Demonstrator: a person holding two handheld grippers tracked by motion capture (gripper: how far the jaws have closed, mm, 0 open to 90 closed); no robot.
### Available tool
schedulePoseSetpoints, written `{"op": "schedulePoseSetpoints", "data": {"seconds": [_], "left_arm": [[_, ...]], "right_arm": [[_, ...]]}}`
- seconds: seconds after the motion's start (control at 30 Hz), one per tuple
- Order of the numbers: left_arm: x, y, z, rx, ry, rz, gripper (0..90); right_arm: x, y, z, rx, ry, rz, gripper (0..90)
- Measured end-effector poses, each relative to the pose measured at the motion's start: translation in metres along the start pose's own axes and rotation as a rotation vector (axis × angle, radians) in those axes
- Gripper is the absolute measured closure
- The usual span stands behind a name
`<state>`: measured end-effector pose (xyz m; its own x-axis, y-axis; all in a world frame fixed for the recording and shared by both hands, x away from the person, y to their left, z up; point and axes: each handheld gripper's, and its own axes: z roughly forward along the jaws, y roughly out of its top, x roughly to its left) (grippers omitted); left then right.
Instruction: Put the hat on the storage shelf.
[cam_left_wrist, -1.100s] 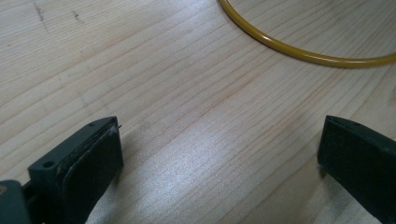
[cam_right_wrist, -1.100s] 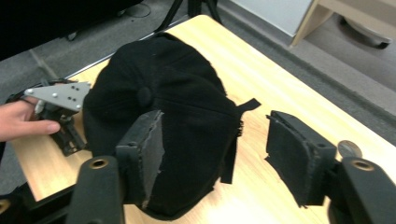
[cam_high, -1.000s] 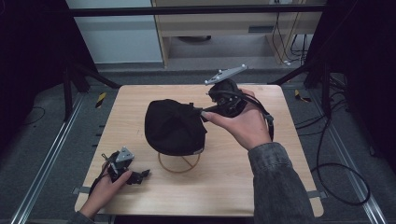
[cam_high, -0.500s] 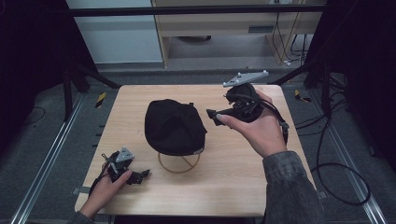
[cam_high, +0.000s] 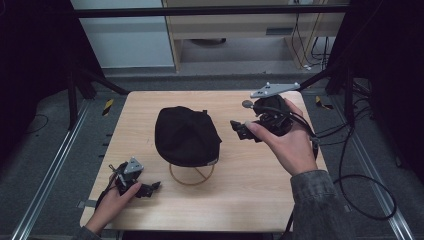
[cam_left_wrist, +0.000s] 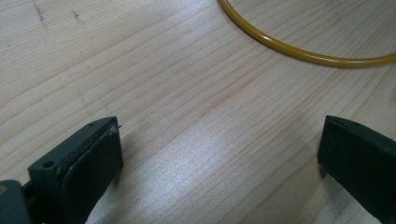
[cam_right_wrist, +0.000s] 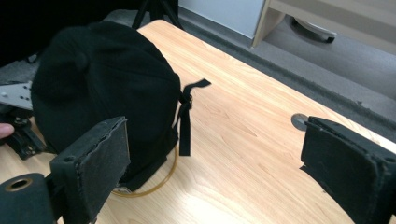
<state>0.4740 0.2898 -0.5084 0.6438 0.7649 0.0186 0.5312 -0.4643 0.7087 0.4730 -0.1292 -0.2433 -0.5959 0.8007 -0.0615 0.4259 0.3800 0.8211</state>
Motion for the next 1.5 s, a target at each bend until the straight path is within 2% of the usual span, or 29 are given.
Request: {"op": "schedulePoseSetpoints", "data": {"seconds": [0.57,0.87,1.27,1.5], "left_arm": [[0.0,0.0,0.0,-0.003,0.001,0.0,0.0],[0.0,0.0,0.0,-0.003,0.001,-0.003,0.0],[0.0,0.0,0.0,0.0,0.0,0.0,0.0],[0.0,0.0,0.0,0.0,0.0,0.0,0.0]], "right_arm": [[-0.011,-0.039,0.006,0.04,-0.037,0.047,11.4],[-0.015,-0.072,0.021,0.063,-0.04,0.076,11.3],[-0.017,-0.099,0.034,0.078,-0.047,0.094,11.3],[-0.017,-0.119,0.051,0.093,-0.062,0.106,11.3]]}}
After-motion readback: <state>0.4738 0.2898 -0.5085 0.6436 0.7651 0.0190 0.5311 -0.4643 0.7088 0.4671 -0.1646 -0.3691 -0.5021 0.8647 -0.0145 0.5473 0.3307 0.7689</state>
